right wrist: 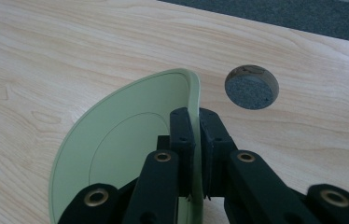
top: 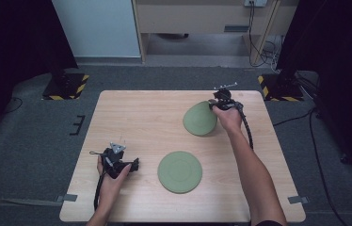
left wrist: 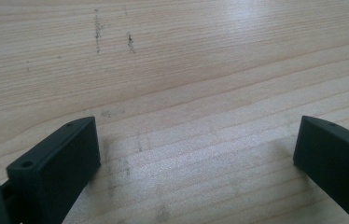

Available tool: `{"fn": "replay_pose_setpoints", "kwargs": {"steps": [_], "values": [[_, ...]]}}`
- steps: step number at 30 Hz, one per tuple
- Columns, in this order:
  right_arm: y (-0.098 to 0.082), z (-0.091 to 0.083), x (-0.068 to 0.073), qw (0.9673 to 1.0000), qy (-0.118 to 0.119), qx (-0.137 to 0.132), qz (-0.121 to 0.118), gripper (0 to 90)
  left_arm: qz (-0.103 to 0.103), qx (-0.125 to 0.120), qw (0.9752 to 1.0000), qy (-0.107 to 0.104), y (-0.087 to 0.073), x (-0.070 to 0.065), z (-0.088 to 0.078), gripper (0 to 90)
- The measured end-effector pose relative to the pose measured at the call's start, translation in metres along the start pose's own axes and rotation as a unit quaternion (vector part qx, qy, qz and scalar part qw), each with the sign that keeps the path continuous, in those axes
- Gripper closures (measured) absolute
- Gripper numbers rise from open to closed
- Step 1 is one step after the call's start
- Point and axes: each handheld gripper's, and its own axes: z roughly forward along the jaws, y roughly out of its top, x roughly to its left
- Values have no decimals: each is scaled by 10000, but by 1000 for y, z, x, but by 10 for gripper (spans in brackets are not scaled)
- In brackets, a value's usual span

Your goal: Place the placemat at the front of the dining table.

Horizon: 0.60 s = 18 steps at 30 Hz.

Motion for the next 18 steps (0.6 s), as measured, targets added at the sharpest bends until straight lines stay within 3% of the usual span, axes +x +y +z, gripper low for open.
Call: {"fn": "replay_pose_setpoints", "kwargs": {"steps": [18], "values": [[-16, 6, -18, 9998, -78, 109, 135, 854, 1, 0, 10000, -1, 0, 0, 0, 0]]}}
